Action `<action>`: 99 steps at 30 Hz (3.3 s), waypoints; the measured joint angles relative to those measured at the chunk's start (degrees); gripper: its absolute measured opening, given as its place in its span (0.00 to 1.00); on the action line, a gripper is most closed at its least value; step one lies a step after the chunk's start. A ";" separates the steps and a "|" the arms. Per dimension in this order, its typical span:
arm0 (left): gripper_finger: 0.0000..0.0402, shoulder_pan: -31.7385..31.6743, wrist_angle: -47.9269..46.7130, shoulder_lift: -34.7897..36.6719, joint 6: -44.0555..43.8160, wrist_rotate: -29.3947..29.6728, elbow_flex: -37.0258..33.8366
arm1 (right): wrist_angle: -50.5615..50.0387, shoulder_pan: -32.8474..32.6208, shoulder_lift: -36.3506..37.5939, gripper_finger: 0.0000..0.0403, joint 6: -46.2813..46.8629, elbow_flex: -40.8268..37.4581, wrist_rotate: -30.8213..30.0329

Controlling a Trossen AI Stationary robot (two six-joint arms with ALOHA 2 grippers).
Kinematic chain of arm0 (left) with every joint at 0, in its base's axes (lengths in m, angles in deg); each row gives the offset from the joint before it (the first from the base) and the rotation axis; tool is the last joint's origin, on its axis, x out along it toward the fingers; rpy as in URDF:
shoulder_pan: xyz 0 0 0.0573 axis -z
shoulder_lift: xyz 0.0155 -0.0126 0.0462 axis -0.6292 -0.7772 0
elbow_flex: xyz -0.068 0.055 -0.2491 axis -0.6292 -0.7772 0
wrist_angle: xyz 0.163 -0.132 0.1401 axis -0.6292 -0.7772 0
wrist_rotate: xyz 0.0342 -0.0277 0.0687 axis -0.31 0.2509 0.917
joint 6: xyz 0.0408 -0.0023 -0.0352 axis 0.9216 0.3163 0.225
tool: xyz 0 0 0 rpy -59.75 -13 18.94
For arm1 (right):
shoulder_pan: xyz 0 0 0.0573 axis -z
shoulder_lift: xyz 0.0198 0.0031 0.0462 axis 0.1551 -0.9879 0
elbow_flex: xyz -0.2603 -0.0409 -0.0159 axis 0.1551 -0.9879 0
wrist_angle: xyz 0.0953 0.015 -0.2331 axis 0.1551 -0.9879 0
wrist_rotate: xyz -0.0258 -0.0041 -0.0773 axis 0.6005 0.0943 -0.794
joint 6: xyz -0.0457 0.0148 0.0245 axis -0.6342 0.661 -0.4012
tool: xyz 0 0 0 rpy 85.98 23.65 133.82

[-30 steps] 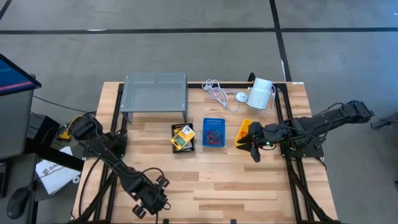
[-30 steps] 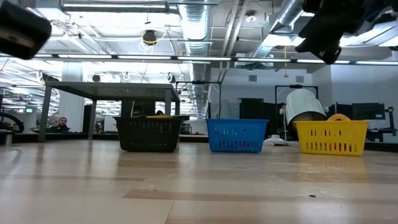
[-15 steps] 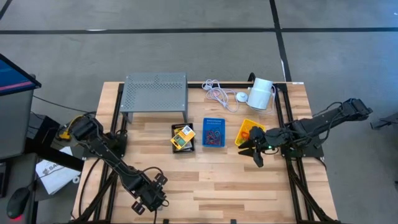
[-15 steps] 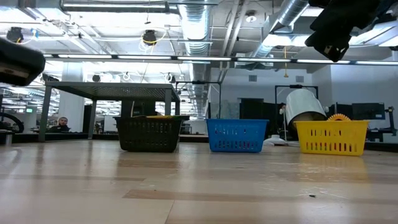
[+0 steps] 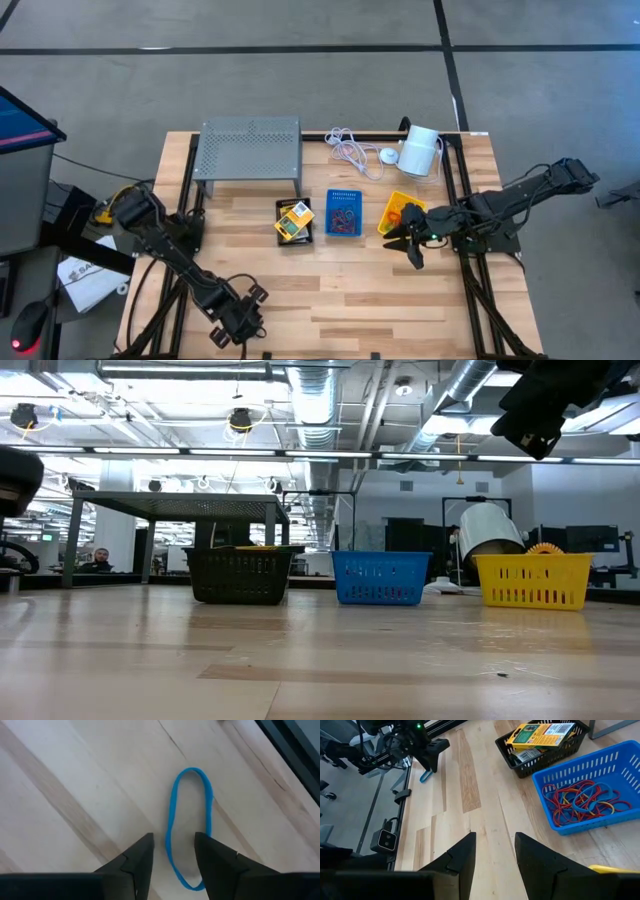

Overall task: Pick & Place Office Desk Supplies
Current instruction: Put the blue rubber band into the blue basket

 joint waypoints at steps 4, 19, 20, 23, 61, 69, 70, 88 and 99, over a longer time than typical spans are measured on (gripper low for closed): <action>0.31 0.55 -0.74 -0.83 -2.20 2.80 0.27 | 0.15 0.02 -0.02 0.33 0.00 0.00 0.00; 0.00 -2.05 -2.08 2.81 -13.79 5.95 -0.22 | 0.70 -0.02 -0.02 0.33 0.44 0.00 0.00; 0.00 -2.05 -1.80 2.98 -14.22 6.03 -0.25 | 0.69 0.00 -0.01 0.33 0.44 0.00 0.00; 0.00 -2.17 -0.44 3.70 -14.97 7.31 -0.36 | 0.69 0.00 -0.02 0.33 0.44 0.00 0.00; 0.14 -7.17 -0.01 7.86 -58.46 -2.89 0.09 | -0.44 -0.02 -0.02 0.33 0.00 0.00 0.07; 0.12 -7.17 -0.84 7.86 -50.75 0.64 2.01 | -0.50 -0.01 -0.02 0.33 -0.20 0.00 0.05; 0.12 -7.17 -0.86 7.85 -48.81 0.60 2.01 | -0.50 -0.01 -0.01 0.33 -0.20 0.00 0.04; 0.11 -5.40 -2.65 -0.16 -31.04 0.84 4.00 | -0.13 -3.24 -0.02 0.33 0.44 0.00 0.04; 0.22 -5.44 -1.84 -1.27 -31.43 -0.70 4.79 | -0.09 -3.39 -0.02 0.33 0.46 0.00 -0.07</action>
